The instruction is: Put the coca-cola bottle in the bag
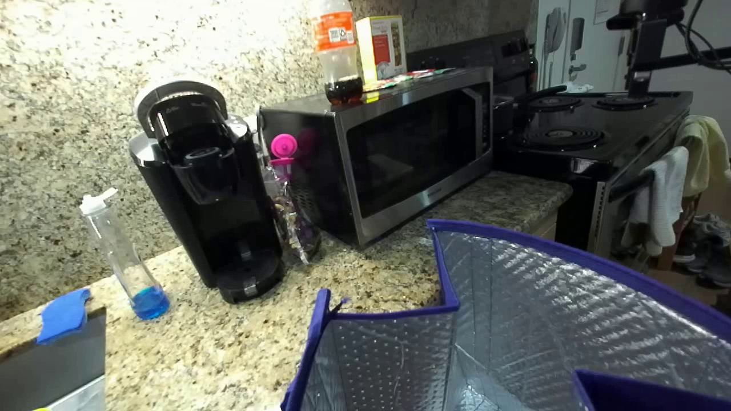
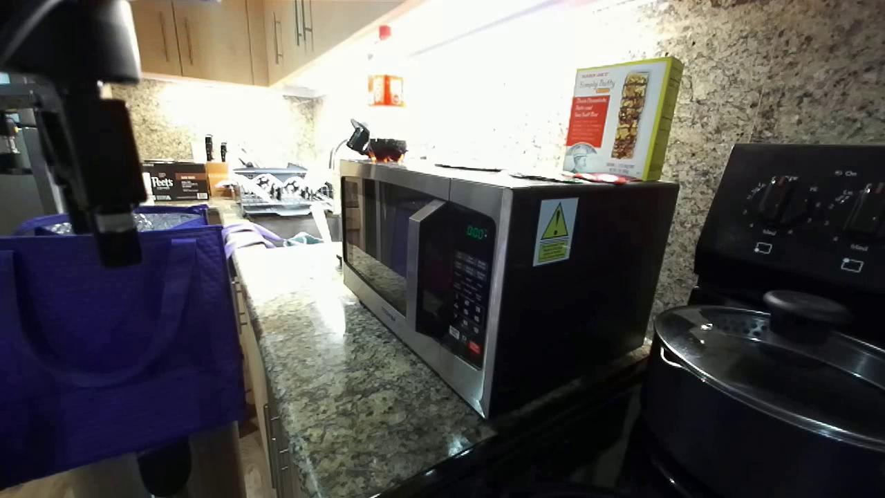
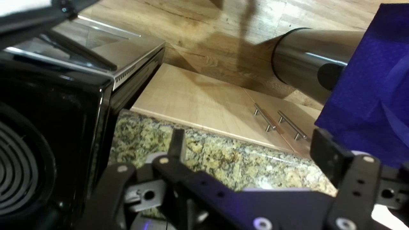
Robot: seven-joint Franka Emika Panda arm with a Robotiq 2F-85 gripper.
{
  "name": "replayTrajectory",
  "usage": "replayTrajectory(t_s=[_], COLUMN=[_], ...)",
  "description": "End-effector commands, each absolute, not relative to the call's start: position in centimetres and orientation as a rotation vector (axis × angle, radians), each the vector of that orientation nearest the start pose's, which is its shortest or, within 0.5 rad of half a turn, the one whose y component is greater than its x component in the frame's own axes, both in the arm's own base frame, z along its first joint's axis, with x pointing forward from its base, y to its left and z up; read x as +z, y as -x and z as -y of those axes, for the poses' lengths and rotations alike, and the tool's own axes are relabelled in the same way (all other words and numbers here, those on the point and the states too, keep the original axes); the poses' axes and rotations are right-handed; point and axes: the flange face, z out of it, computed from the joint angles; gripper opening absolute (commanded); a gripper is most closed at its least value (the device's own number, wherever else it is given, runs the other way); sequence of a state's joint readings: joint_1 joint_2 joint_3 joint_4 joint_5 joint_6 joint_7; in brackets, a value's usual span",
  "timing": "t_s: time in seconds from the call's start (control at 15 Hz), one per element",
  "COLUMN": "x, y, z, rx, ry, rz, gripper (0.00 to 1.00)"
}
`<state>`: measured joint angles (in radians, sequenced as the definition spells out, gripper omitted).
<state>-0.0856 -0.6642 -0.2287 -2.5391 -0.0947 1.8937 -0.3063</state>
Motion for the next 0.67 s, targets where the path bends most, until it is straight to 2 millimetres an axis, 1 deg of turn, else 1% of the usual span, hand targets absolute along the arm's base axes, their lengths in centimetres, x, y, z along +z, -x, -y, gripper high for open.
replayTrajectory(t_s=[0.0, 0.07, 0.27, 0.33, 0.4, 0.47, 0.6], x=[53.2, 54.9, 58.5, 59.7, 60.7, 61.7, 63.4], y=[-36.0, -37.1, -40.6, -42.6, -43.9, -45.8, -48.9], z=[12.0, 11.7, 10.2, 9.1, 8.2, 7.1, 5.6], rx=[-0.133, -0.200, -0.256, -0.287, -0.295, -0.306, -0.332], ry=[3.127, 3.114, 3.089, 3.074, 3.065, 3.060, 3.043], rz=[0.314, 0.403, 0.605, 0.703, 0.773, 0.841, 0.960], gripper=[1.00, 1.00, 1.00, 1.00, 1.00, 1.00, 1.00])
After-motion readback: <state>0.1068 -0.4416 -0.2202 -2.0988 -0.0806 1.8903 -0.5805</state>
